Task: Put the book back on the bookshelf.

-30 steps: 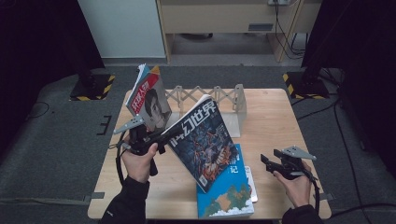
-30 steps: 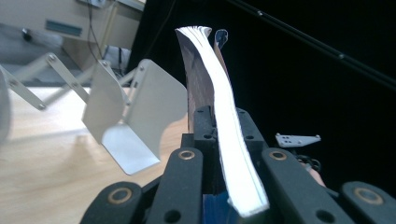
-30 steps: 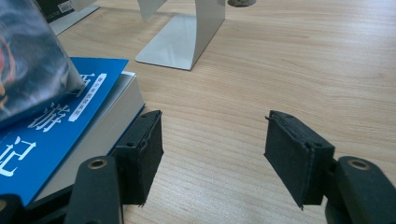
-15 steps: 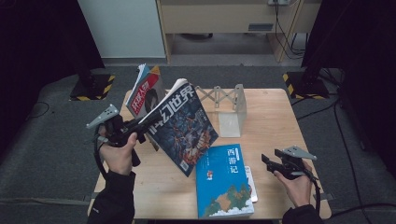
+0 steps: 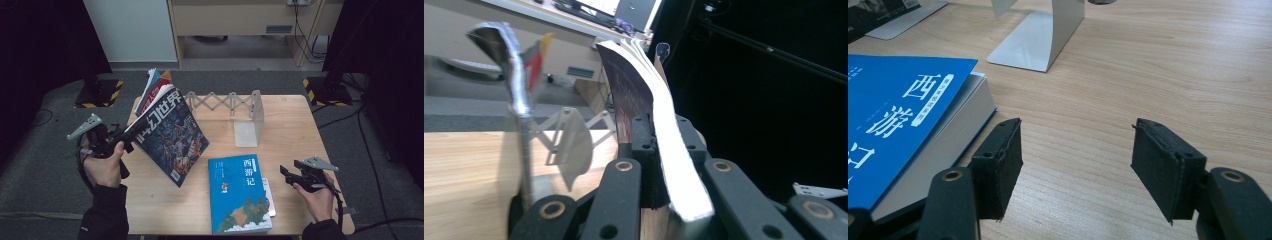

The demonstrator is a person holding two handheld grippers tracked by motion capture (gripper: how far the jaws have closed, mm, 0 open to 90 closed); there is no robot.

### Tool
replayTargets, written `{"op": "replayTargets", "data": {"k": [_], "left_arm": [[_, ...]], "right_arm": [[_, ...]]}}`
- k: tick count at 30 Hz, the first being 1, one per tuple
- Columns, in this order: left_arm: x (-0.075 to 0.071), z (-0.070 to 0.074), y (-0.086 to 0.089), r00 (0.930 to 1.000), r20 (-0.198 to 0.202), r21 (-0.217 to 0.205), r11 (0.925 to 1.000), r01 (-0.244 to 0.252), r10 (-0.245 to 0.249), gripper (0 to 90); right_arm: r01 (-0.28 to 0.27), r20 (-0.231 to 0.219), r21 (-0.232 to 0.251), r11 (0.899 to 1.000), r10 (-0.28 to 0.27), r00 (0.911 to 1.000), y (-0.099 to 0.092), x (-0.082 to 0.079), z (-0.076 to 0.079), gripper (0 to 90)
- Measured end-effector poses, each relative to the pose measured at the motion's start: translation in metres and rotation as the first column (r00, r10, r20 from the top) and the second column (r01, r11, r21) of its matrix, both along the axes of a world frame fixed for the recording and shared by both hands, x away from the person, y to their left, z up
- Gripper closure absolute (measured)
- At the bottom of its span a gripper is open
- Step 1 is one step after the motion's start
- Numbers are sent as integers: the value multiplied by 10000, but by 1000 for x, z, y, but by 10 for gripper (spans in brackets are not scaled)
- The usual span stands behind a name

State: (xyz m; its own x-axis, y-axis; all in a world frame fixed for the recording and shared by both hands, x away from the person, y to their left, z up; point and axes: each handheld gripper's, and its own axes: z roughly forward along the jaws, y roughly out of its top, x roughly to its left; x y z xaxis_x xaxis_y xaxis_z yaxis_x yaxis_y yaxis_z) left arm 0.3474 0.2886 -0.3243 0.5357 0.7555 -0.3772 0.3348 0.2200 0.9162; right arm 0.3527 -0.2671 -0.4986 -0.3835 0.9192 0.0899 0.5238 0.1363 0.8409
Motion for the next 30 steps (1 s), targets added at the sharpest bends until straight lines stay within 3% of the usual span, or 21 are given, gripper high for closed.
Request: {"op": "replayTargets", "data": {"k": [14, 23, 30], "left_arm": [[17, 7, 7, 9935, -36, 758, 9907, -1130, 1136, 822], [35, 4, -12, 9812, 220, 1318, 9723, -1929, 1916, 822], [48, -1, -28, 9701, 462, 1786, 9535, -2428, 2384, 822]], "right_arm": [[44, -19, 1, 10000, -44, 10000, -1, 0, 0, 370], [-5, -19, -43, 10000, 5, 10000, 0, 2, 0, 370], [-5, -27, -57, 10000, 5, 10000, 0, 3, -1, 370]]}}
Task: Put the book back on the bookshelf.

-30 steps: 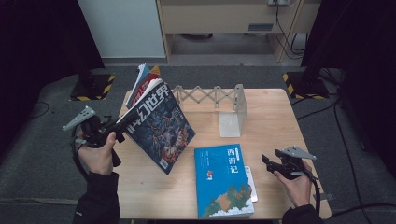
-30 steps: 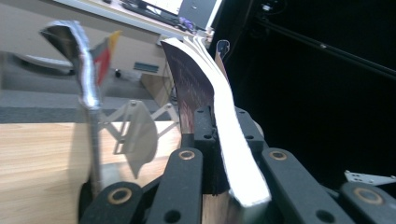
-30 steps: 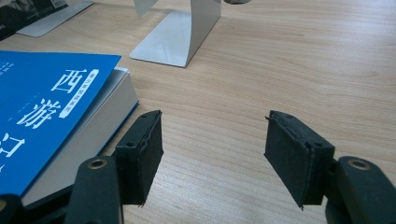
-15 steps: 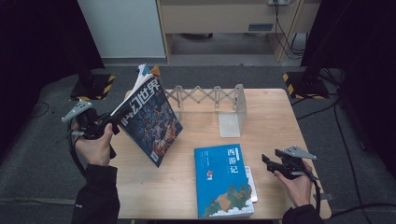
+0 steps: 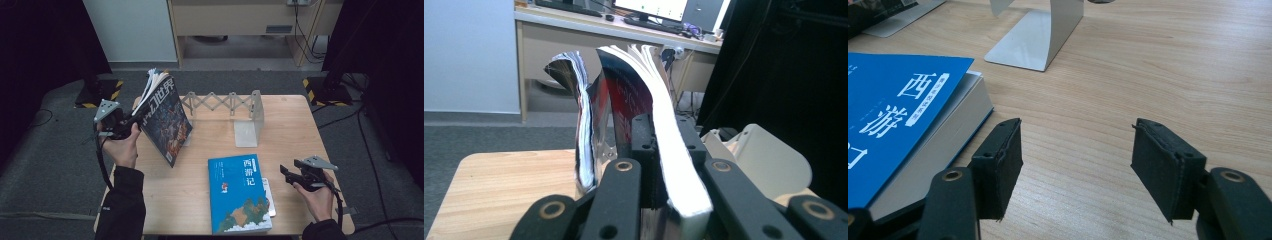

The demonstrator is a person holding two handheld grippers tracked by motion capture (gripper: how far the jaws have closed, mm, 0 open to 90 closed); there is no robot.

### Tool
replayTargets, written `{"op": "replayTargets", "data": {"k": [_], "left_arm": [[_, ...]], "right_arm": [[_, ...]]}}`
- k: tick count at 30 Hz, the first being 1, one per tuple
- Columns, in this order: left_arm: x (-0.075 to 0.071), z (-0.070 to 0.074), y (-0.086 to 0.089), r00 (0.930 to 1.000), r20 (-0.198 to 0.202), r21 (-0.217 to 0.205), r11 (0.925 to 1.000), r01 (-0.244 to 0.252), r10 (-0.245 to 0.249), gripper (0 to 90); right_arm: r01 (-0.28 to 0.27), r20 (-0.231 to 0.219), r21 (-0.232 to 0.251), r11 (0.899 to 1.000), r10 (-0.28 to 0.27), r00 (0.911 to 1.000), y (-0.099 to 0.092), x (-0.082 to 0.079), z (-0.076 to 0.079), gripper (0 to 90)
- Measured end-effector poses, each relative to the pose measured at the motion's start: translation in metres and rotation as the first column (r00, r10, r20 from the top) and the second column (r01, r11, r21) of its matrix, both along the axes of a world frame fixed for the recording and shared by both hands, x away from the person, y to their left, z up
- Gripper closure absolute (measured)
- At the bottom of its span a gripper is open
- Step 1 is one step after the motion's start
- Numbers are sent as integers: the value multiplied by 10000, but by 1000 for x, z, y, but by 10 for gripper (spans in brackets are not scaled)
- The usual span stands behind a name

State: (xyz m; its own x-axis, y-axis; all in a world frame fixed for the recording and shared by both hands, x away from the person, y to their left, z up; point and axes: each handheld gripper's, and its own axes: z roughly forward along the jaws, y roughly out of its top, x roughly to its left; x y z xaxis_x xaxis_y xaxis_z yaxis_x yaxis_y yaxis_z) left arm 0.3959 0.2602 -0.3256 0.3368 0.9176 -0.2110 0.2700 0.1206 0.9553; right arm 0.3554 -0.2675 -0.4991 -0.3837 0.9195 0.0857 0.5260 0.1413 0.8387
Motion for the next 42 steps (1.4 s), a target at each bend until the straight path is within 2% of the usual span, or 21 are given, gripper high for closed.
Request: {"op": "replayTargets", "data": {"k": [5, 12, 22, 27, 34, 37, 42], "left_arm": [[8, -5, -7, 9997, -115, 44, 9998, -199, 199, 822], [16, -7, -20, 9979, 119, 470, 9968, -648, 643, 822], [30, -9, -34, 9931, 331, 669, 9911, -1149, 1129, 822], [37, -15, -43, 9899, 313, 897, 9860, -1403, 1380, 822], [47, -21, -44, 9852, 323, 904, 9812, -1706, 1683, 822], [51, -24, -45, 9801, 433, 1086, 9743, -1975, 1939, 822], [54, -27, -47, 9754, 583, 1238, 9680, -2185, 2127, 822]], "right_arm": [[-55, -22, -11, 10000, 55, 10000, 0, 0, 0, 370], [-26, -28, -16, 10000, 26, 10000, -1, 1, 0, 370], [-53, -48, 1, 10000, 53, 10000, -1, 2, -1, 371], [-81, -43, -18, 10000, 81, 10000, -1, 2, -1, 370], [-77, -81, 6, 10000, 77, 9999, -2, 3, -2, 371], [-123, -102, -29, 9999, 123, 9999, -3, 3, -2, 371], [-103, -93, -38, 9999, 103, 9999, -2, 4, -3, 371]]}}
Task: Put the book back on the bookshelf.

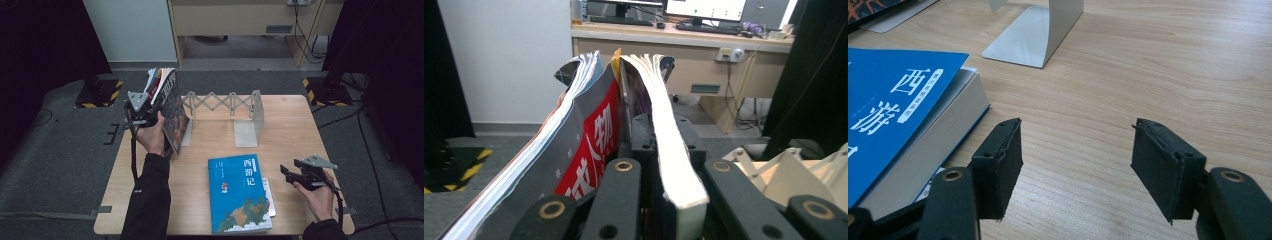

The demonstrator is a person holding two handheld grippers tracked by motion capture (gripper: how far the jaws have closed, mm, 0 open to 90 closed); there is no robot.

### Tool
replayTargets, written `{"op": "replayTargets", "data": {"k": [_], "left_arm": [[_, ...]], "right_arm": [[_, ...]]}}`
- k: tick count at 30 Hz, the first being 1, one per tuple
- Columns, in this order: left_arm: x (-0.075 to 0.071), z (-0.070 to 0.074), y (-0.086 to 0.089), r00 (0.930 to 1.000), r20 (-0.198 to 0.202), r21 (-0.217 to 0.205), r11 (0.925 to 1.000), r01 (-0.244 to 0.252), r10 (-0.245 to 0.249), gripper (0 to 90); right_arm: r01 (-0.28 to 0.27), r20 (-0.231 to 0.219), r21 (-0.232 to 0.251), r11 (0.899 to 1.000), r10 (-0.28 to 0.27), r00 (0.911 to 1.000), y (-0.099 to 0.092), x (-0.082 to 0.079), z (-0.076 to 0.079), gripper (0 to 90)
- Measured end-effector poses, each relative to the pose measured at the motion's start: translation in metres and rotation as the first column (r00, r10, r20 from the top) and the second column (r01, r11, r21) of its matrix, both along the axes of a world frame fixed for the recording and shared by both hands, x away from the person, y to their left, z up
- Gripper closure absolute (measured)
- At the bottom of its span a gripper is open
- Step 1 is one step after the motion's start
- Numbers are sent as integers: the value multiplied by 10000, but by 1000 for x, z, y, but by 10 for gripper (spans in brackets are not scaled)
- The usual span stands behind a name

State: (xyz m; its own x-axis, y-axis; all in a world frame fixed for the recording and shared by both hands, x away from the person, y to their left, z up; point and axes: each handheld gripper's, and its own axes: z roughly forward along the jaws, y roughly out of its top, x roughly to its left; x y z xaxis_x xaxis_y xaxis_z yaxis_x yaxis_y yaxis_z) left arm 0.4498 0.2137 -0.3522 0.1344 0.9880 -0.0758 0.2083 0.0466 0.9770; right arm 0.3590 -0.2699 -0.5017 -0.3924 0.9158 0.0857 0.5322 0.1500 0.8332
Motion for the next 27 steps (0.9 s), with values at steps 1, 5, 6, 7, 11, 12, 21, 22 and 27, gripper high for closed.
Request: {"op": "replayTargets", "data": {"k": [1, 5, 6, 7, 11, 12, 21, 22, 27], "left_arm": [[1, -2, -1, 9999, 90, 99, 9999, -127, 126, 822], [3, -4, -2, 9997, 76, 326, 9992, -225, 222, 822], [3, -4, -1, 9997, 83, 319, 9992, -249, 246, 822], [3, -4, -1, 9996, 150, 271, 9993, -257, 253, 822], [4, -8, 1, 9993, 219, 434, 9985, -325, 315, 821], [4, -10, 2, 9989, 273, 463, 9982, -381, 368, 822], [2, -18, 5, 9990, 331, 490, 9983, -301, 285, 817], [1, -18, 4, 9992, 323, 494, 9984, -268, 252, 817], [0, -18, 3, 9992, 341, 636, 9977, -220, 199, 815]], "right_arm": [[5, 8, -4, 10000, -5, 10000, 0, 0, 0, 370], [-12, 14, -18, 10000, 12, 10000, -1, 0, 0, 371], [-8, -7, -6, 10000, 8, 10000, -1, 0, 0, 371], [-19, -7, -8, 10000, 19, 10000, -1, 0, 0, 371], [-19, -10, -7, 10000, 19, 10000, 0, 0, 0, 371], [-19, -21, -23, 10000, 19, 10000, 0, 0, 0, 371], [-52, -15, -27, 10000, 52, 10000, 2, 0, 0, 371], [-36, -7, -24, 10000, 36, 10000, 2, -1, 0, 370], [-44, -6, -33, 10000, 44, 10000, 2, -1, 0, 371]]}}
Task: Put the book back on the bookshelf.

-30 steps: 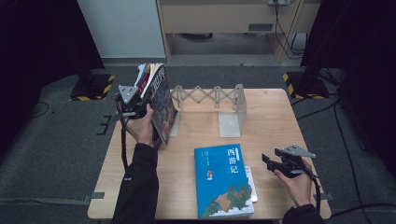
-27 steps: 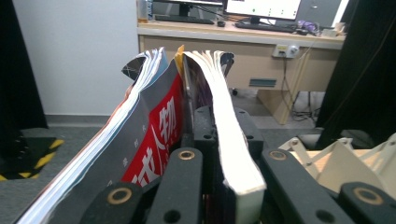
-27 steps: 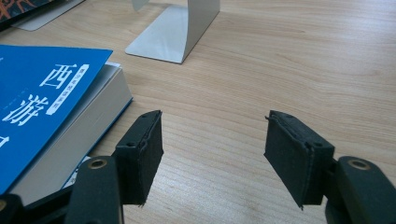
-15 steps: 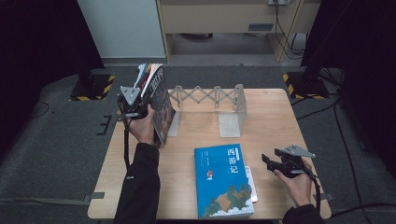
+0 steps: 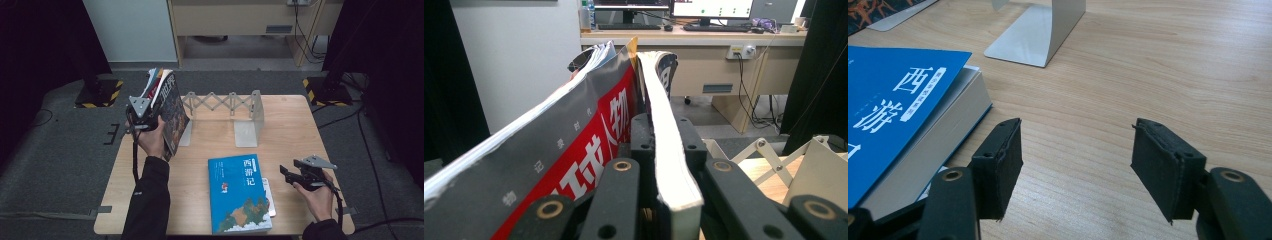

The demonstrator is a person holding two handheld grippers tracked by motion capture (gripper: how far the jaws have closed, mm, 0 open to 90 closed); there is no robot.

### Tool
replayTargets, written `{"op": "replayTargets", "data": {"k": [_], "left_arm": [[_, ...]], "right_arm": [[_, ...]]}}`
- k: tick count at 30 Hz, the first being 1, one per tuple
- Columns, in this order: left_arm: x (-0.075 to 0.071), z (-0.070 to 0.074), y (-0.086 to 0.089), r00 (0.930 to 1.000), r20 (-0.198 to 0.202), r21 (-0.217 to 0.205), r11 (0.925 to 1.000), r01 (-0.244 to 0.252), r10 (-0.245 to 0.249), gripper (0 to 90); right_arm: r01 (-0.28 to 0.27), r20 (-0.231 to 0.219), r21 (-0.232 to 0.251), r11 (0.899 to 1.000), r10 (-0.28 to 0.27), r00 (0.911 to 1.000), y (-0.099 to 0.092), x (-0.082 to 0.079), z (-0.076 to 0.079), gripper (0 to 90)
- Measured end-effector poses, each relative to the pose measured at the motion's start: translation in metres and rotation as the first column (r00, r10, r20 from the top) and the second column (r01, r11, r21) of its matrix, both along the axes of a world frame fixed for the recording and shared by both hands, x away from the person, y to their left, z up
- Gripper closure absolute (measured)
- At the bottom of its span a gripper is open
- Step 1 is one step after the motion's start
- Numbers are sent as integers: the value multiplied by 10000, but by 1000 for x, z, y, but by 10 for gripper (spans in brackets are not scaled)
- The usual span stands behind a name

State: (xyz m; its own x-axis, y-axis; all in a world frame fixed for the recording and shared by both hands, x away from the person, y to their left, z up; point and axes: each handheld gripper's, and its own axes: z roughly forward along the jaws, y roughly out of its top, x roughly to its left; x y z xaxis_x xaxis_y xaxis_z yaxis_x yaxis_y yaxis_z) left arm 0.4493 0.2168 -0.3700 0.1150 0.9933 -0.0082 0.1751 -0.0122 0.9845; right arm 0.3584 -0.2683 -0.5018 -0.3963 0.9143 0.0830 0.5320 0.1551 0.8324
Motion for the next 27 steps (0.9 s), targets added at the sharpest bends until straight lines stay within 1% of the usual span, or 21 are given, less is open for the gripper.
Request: {"op": "replayTargets", "data": {"k": [6, 12, 16, 18, 22, 26, 27], "left_arm": [[-2, 1, -2, 10000, -60, 177, 9998, -44, 45, 813], [-3, 1, -2, 9999, -152, 141, 9999, 54, -52, 807], [-6, 0, -3, 9998, -203, 146, 9999, 80, -77, 783], [-8, -1, -3, 9997, -212, 67, 9999, 129, -128, 762], [-14, -1, -2, 9998, -144, 125, 9998, 164, -162, 709], [-24, 1, 0, 9990, -18, -137, 9989, 438, -438, 638], [-26, 2, 1, 9986, -19, -289, 9982, 526, -527, 620]], "right_arm": [[11, -5, 21, 10000, -11, 10000, 0, 0, 0, 370], [4, 2, 36, 10000, -4, 10000, 1, -1, 1, 370], [-11, 48, 17, 10000, 11, 10000, 1, -1, 1, 368], [-17, 56, 8, 10000, 17, 10000, 1, -1, 1, 368], [0, 26, 37, 10000, 0, 10000, 1, -1, 2, 367], [-1, 100, 33, 10000, 1, 9999, 0, -2, 3, 364], [-1, 106, 35, 10000, 0, 9999, 0, -2, 3, 363]]}}
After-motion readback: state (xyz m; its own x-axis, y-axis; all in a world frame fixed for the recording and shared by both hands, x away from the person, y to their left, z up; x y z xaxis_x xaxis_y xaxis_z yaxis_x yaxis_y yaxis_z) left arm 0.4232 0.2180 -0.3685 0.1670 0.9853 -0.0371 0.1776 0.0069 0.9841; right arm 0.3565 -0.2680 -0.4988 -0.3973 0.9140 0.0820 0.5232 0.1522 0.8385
